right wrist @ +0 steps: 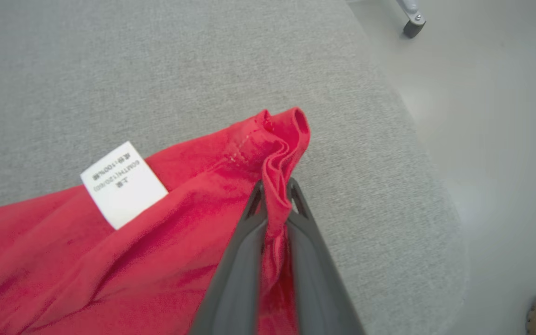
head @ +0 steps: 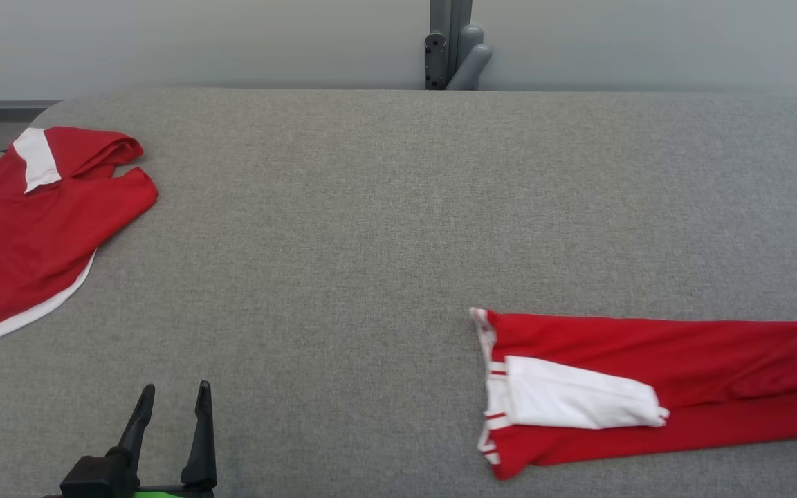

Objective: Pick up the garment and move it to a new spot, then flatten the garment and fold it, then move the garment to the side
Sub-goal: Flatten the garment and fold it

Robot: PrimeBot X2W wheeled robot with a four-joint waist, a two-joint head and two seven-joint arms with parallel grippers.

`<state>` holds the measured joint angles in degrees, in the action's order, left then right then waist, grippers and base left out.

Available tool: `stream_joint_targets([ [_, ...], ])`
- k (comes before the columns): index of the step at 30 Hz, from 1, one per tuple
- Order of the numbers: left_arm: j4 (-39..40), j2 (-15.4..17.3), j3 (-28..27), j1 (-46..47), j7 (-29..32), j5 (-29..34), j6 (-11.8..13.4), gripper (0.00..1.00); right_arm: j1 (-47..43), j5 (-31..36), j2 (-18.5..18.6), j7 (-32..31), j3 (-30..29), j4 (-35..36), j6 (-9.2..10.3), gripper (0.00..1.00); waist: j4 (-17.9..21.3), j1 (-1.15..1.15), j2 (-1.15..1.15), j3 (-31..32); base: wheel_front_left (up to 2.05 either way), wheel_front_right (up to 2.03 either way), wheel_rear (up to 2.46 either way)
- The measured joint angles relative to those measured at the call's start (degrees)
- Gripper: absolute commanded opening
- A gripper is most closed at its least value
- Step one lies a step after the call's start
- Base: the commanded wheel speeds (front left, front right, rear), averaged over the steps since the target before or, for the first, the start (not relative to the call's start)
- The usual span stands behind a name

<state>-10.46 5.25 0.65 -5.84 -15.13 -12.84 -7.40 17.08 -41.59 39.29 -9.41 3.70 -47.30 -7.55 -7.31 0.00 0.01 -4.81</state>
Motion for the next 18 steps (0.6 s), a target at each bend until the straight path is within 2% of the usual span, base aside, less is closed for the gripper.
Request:
stream_joint_targets([
  [4,0.5,-0.2,0.4,0.0,0.0,-0.3,0.0,1.0,2.1,2.4,3.7,1.7,-4.3,-3.3,0.01,0.0,-0.6,0.0,0.0,0.0,0.0,0.0,0.0],
  [7,0.6,-0.4,0.3,0.0,0.0,-0.6,0.0,1.0,2.9,3.3,3.9,-0.1,-3.3,-0.1,0.05,0.0,-0.7,0.0,0.0,0.1,0.0,0.0,0.0],
  [11,0.8,-0.8,-0.5,-0.3,0.0,-0.8,0.0,1.0,1.1,0.3,0.5,-4.3,3.4,15.8,0.07,0.0,-0.4,0.0,0.0,0.4,0.0,0.0,0.0],
  [15,0.3,-0.9,-0.9,-1.2,0.0,0.1,0.0,1.0,-2.5,-3.9,-5.8,-10.8,12.0,35.5,0.03,0.0,0.9,0.0,0.0,0.4,0.0,0.0,0.0],
  [18,-0.3,-0.8,-0.6,-1.1,0.0,0.5,0.0,1.0,-5.6,-3.4,-9.0,-14.9,17.3,44.3,0.02,0.0,1.9,0.0,0.0,0.0,0.0,0.0,0.0],
])
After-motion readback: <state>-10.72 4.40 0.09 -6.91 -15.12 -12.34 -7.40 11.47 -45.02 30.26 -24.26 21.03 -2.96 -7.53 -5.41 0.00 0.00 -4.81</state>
